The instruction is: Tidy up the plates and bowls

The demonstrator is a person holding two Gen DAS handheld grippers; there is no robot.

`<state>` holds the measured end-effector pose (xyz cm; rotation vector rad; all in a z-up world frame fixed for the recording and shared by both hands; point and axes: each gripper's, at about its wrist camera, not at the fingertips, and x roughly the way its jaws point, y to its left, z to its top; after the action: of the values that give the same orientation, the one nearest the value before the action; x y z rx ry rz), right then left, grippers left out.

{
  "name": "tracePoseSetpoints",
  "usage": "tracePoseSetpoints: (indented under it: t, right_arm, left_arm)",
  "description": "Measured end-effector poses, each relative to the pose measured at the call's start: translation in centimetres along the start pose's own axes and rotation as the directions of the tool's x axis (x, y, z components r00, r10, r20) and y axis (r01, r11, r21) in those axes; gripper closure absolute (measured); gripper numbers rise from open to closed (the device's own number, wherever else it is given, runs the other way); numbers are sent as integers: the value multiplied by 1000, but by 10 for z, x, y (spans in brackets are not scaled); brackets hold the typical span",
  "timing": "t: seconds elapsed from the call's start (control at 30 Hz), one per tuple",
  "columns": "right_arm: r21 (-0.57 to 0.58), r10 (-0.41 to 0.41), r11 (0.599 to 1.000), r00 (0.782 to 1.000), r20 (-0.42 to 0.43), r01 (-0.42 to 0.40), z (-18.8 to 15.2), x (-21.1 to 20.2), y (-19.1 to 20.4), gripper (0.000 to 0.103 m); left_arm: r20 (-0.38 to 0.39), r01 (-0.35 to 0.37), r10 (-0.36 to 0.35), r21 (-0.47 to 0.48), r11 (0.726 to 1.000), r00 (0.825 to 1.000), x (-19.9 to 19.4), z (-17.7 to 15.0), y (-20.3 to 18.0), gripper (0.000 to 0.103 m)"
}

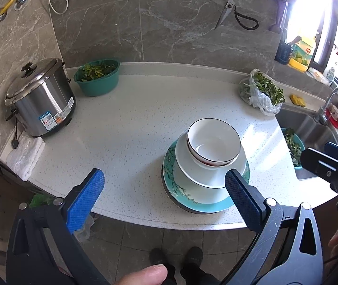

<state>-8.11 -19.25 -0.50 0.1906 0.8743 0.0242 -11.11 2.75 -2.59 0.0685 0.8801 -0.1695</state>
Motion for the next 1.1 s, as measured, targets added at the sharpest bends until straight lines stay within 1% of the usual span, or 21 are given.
tracePoseSetpoints:
  t: [0.17,0.4,0.83,1.1]
  right_arm:
    - [4,4,1000,1000,-14,-4,-1,3,0,0]
    - [3,5,1000,1000,-20,-5,-1,4,1,0]
    - [7,-13,1000,999,-36,13,1,11,-3,0]
    - [8,-12,1000,999,-40,12,1,13,-4,0]
  left_arm:
    - [9,-11,11,-1,1000,1000,-7,0,-1,0]
    - [9,-21,21,-1,1000,1000,-8,0,-4,0]
    - [-16,-33,33,-46,998,999,3,6,-1,0]
    - [-21,-39,38,-52,998,999,5,6,-4,0]
